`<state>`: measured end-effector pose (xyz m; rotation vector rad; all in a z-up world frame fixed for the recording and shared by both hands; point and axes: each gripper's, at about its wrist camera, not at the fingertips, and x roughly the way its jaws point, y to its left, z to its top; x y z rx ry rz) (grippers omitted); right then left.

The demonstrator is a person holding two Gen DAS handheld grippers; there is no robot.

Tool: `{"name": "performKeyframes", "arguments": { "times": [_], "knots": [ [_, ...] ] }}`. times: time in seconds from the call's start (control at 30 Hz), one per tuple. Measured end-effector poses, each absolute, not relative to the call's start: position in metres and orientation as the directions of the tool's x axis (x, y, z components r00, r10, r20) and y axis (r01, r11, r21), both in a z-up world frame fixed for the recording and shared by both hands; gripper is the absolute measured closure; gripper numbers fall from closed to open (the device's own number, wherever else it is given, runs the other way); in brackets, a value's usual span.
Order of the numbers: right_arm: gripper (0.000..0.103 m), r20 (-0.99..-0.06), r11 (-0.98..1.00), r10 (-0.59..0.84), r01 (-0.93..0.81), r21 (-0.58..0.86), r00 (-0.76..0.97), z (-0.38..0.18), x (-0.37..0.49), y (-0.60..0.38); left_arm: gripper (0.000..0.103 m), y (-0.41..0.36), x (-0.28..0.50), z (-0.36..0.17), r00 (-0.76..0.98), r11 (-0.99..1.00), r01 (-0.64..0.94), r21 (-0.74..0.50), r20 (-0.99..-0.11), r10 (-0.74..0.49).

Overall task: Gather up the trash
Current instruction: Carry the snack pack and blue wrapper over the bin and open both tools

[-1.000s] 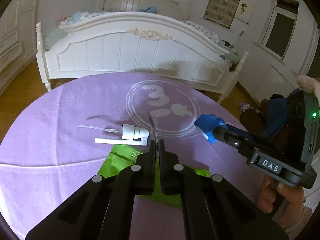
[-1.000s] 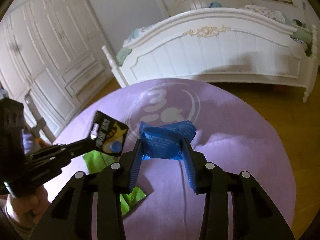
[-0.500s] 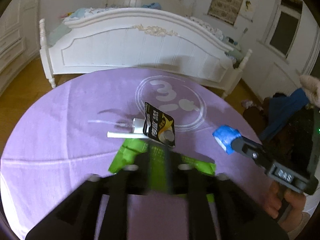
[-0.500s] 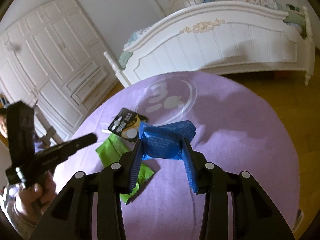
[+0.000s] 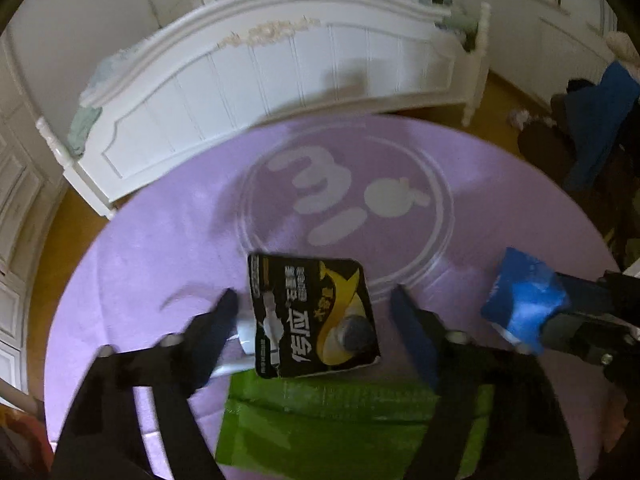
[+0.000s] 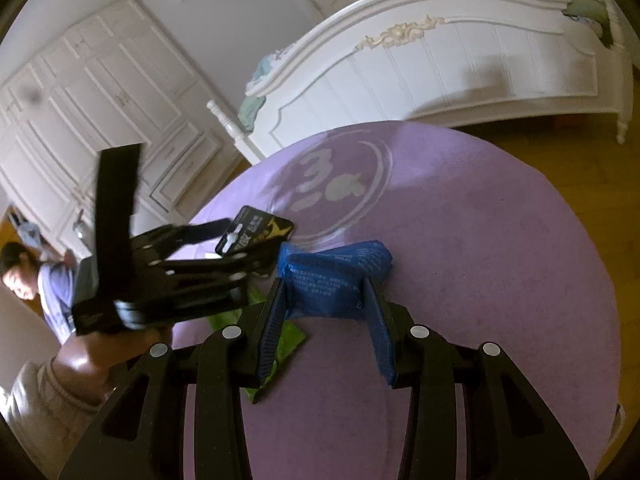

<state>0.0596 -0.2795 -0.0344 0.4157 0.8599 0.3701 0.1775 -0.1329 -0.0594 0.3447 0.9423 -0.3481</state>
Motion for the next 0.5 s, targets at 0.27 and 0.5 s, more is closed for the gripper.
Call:
{"name": "performKeyframes", "arguments": {
  "times": [0.27,0.5],
  "knots": [
    [0.063,-0.638,0.849,0.486,-0.149,0.507,0.597,-0.034,0.061,-0.282,0.095,-0.135,0.17,-0.053,0.557,0.888,0.451,0.087,-0.805,-0.204],
    [0.063,-0.626,0.846,0.487,-0.15,0.512,0.609,-0.033,0.058,-0.282,0.101,-0.127,0.144,-0.035,0.583,0.887,0.46,0.03,-0.764,-0.277]
  ]
}}
